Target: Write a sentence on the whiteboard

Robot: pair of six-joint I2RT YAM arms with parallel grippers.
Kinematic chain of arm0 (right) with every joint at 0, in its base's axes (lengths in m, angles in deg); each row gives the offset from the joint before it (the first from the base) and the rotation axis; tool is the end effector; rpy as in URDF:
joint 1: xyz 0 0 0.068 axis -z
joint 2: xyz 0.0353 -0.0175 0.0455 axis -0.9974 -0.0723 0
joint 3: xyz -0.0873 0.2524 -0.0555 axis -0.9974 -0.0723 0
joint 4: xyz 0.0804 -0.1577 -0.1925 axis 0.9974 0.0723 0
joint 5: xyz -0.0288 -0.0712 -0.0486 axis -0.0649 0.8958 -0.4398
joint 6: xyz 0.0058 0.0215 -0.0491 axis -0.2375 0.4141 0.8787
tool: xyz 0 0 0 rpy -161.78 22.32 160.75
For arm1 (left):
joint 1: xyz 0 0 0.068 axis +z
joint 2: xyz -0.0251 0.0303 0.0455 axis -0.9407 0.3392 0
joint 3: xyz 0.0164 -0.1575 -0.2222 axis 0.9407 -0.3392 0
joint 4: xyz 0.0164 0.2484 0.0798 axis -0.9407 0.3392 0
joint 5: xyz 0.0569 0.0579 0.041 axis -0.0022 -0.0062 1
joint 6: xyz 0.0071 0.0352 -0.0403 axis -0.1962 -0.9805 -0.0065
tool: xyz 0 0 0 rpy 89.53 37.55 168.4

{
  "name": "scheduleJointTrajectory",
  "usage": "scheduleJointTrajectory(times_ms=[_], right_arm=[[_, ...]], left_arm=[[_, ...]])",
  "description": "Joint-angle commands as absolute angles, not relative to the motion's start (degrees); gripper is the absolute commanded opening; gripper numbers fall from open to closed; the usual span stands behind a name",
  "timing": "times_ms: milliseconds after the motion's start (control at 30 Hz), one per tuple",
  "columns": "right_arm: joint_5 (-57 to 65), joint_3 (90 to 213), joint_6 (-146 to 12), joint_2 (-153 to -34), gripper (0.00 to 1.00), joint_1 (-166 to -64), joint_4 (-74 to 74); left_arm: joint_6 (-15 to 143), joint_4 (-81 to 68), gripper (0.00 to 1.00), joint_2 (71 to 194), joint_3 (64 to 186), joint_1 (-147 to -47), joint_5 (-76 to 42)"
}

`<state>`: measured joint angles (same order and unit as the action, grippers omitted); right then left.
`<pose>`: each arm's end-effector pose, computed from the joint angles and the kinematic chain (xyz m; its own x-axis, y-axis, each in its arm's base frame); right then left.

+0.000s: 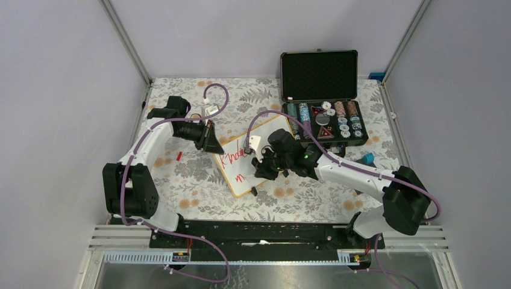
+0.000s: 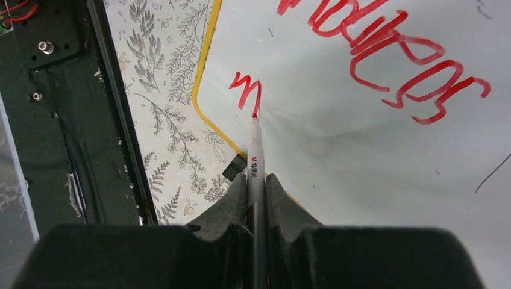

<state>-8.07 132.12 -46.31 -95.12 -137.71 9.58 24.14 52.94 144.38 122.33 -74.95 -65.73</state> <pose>0.1882 0.2594 0.2560 -0.1383 -0.5415 -0.8293 -0.9705 0.2410 0.0045 0.2795 -0.0535 0.2713 -0.7184 0.3182 -0.6185 0.6918 0.4203 -0.5872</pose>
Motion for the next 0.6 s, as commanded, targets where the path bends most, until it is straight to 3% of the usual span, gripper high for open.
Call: scheduleJointTrajectory(times_ms=[0, 567], right_arm=[[-7.1, 135.4, -45.6, -95.3, 0.0, -137.4, 7.7], [-5.1, 136.8, -45.4, -98.4, 0.0, -137.3, 6.5]], left_arm=[[22.5, 51.5, 0.0, 143.3, 122.1, -75.4, -64.3], [22.4, 51.5, 0.0, 143.4, 122.0, -75.4, -64.2]])
